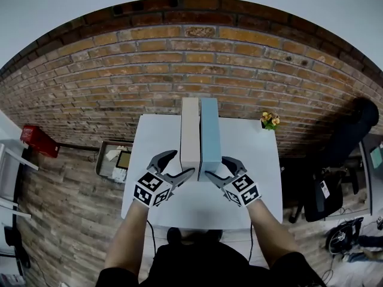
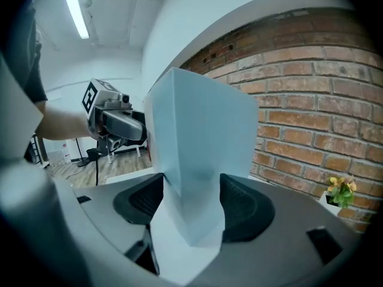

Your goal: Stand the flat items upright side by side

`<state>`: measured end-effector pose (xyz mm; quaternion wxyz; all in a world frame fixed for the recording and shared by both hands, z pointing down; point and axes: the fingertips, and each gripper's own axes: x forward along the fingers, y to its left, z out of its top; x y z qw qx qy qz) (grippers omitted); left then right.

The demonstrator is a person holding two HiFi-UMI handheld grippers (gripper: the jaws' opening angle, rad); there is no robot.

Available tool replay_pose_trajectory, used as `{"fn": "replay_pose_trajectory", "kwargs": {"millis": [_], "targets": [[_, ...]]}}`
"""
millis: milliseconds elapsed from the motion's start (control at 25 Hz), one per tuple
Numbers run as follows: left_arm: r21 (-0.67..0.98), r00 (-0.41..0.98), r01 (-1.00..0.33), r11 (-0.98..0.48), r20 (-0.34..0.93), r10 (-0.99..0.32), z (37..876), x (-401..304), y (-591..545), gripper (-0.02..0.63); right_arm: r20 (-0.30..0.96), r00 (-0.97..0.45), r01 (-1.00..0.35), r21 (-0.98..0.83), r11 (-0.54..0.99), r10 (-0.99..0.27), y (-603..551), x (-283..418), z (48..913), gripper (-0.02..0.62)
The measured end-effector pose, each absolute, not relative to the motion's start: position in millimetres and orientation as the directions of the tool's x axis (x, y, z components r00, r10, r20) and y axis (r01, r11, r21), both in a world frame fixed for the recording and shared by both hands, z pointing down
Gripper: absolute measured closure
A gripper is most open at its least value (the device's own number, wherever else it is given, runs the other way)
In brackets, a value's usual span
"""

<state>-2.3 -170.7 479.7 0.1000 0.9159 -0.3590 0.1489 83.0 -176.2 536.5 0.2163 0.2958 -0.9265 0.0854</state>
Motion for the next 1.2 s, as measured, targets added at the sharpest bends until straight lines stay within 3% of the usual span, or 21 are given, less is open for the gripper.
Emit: {"fn": "replay_pose_trajectory", "kwargs": {"millis": [360,560,680,920,1200], "targets": [[0.135,0.792,-0.593,-0.794,0.273,-0.545,470,-18,-166,0.249,0.408,-0.647,-0.728,-0.079,0.681,-0.644,-172,104,520,0.295],[0.125,0.810,-0.569,-0.813,0.252,-0.529,462,-24,-171,0.249,0.337,-0.675,-0.729,-0.161,0.666,-0.657,-167,103,498,0.311],[0.132,0.821,-0.559,-0.818,0.227,-0.524,454,-28,-169,0.249,0.323,-0.696,-0.707,-0.151,0.691,-0.641,-166,107,491,0.358],[0.125,0.765,-0.634,-0.764,0.245,-0.595,451,-54,-176,0.274,0.294,-0.752,-0.648,-0.166,0.743,-0.590,-164,123,485,0.495],[0.109,0.639,-0.761,-0.640,0.297,-0.709,464,-65,-202,0.293,0.314,-0.683,-0.716,-0.109,0.690,-0.659,-195,128,484,0.499]]}}
